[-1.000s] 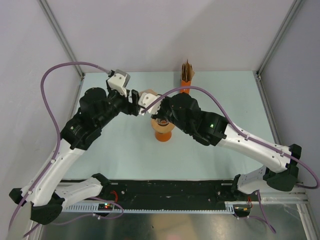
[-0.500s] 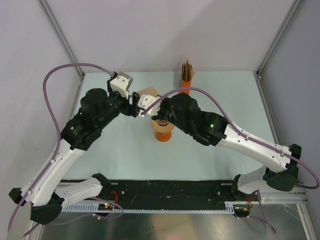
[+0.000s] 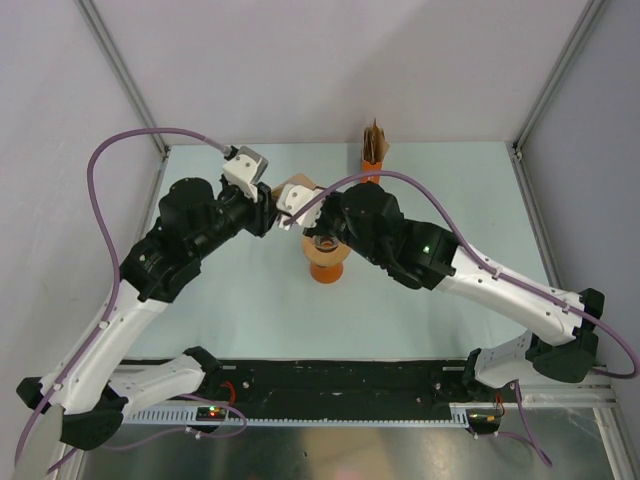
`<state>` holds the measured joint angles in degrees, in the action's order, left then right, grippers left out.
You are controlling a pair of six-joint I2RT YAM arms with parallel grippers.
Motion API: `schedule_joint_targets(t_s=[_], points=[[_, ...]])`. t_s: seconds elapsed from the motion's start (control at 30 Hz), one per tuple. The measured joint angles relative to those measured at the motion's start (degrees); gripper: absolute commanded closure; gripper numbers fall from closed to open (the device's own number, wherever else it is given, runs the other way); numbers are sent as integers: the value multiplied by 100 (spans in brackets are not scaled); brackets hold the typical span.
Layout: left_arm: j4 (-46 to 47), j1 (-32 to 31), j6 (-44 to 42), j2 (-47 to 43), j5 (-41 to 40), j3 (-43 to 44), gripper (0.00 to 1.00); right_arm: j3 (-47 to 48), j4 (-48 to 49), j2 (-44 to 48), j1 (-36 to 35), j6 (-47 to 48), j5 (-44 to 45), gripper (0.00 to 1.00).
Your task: Place the coffee filter in the dripper
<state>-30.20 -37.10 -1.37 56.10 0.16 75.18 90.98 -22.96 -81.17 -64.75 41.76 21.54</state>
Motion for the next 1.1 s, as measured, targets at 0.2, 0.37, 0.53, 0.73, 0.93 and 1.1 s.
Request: schedule_joint_targets(t_s=[0.2,0.37,0.53,0.73,0.93,1.1], points=[[0,-2,232,-4,52,0,92,79,7,-4,57,-133,2,98],[0,-2,496,-2,48,0,99,184,2,-48,144,-358,-17,66],[0,0,743,2,44,4,100,238,-37,-52,299,-634,-37,49],[-4,111,1064,37,44,57,100,238,-157,-55,511,-1075,-46,49],[2,275,1482,109,146,103,98,251,-197,-76,608,-1460,-116,94],[4,299,1580,129,190,103,57,476,-214,-212,667,-1672,-214,100]])
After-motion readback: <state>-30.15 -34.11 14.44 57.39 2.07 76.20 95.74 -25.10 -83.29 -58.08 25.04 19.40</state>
